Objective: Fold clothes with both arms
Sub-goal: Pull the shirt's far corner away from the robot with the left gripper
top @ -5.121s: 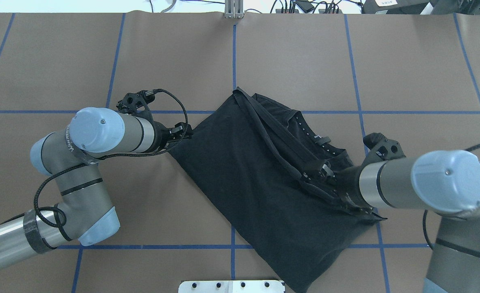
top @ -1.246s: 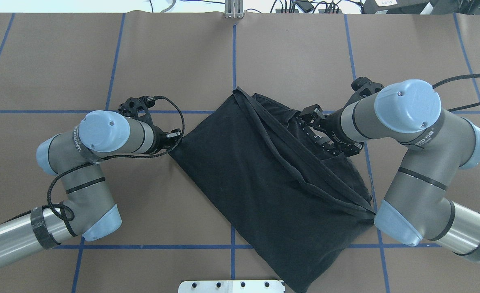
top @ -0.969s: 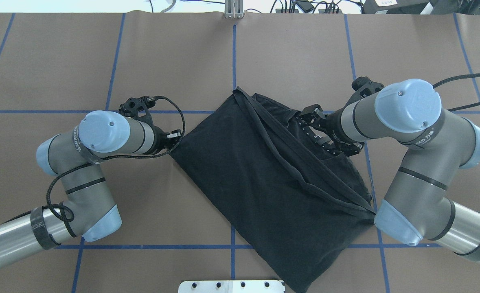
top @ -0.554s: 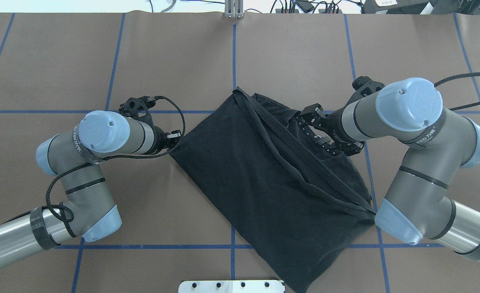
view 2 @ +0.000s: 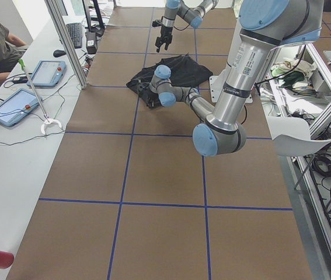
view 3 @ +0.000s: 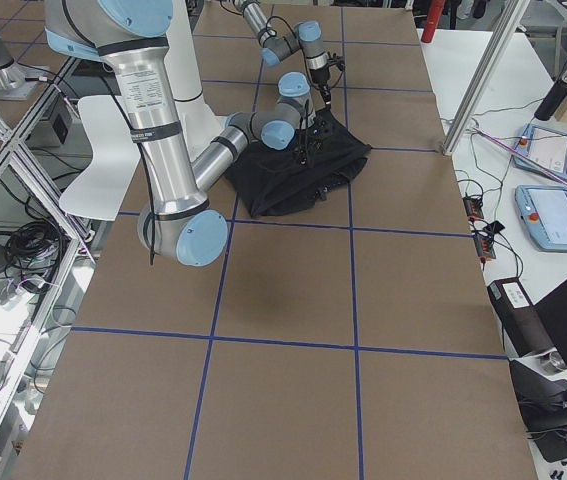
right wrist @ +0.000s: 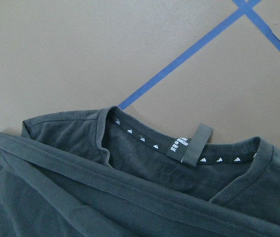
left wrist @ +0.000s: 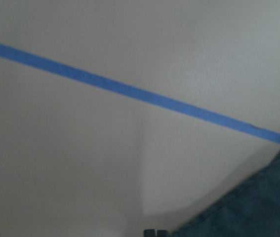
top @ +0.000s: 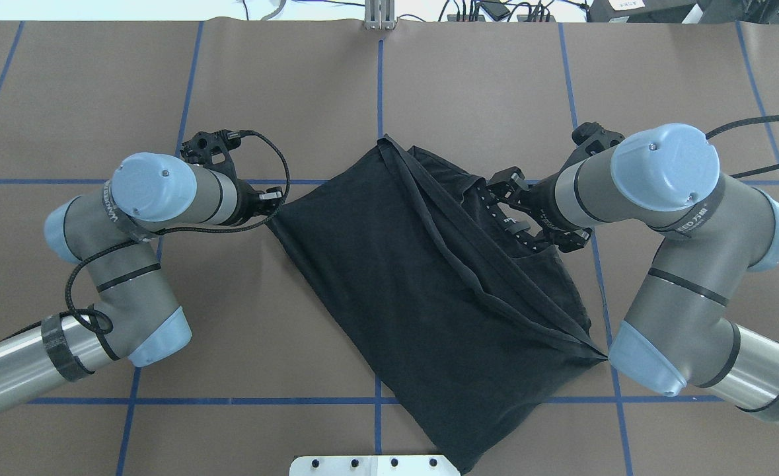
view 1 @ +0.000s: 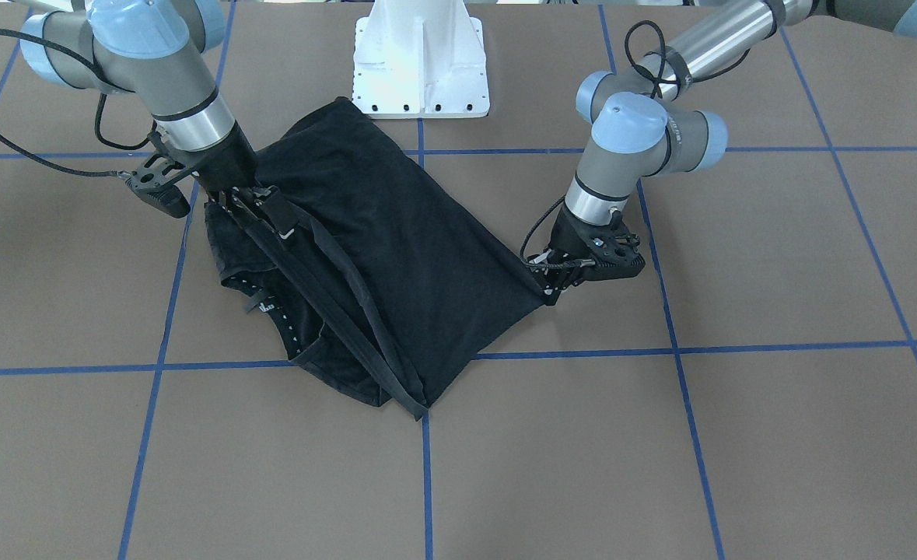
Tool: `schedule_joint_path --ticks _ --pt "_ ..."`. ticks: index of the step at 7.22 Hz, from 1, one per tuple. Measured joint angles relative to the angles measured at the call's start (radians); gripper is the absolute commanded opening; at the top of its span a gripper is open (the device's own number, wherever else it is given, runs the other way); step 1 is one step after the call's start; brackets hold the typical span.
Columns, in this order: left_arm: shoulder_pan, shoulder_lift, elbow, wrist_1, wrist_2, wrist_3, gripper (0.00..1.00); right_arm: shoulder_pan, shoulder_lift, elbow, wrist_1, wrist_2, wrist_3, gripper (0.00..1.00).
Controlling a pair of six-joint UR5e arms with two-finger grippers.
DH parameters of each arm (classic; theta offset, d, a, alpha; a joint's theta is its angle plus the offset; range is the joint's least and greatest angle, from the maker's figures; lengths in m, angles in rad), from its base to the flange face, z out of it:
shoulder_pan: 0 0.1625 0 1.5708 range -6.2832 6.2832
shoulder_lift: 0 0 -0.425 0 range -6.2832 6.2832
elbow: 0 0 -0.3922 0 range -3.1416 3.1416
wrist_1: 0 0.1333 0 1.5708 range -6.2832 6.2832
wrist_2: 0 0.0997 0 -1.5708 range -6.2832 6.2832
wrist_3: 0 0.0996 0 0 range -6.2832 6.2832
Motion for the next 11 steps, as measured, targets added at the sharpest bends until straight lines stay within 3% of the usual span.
schedule_joint_path --ticks 2,5,7,8,9,10,11 --pt "-0.054 -0.121 0.176 -0.070 0.001 0.030 0.00 0.001 -0.001 0.001 -0.001 0.001 0.001 1.00" --pt "-0.150 -0.374 0.570 -0.224 0.001 0.118 0.00 0.001 -0.003 0.002 -0.001 0.001 0.001 1.00" --pt "-0.170 -0.536 0.867 -0.397 0.007 0.148 0.00 0.000 -0.007 0.002 0.001 0.000 0.001 1.00" --pt "-0.173 -0.590 0.966 -0.451 0.011 0.152 0.00 0.000 -0.010 0.002 0.002 -0.003 0.002 1.00" --pt "-0.175 -0.613 1.011 -0.477 0.014 0.156 0.92 0.000 -0.011 0.003 0.004 -0.005 0.002 1.00" --pt "-0.178 -0.627 1.031 -0.490 0.017 0.162 0.99 -0.001 -0.011 0.003 0.005 -0.013 0.002 1.00" --pt "-0.184 -0.636 1.035 -0.495 0.015 0.172 0.99 -0.006 -0.010 0.002 0.006 -0.044 0.002 1.00"
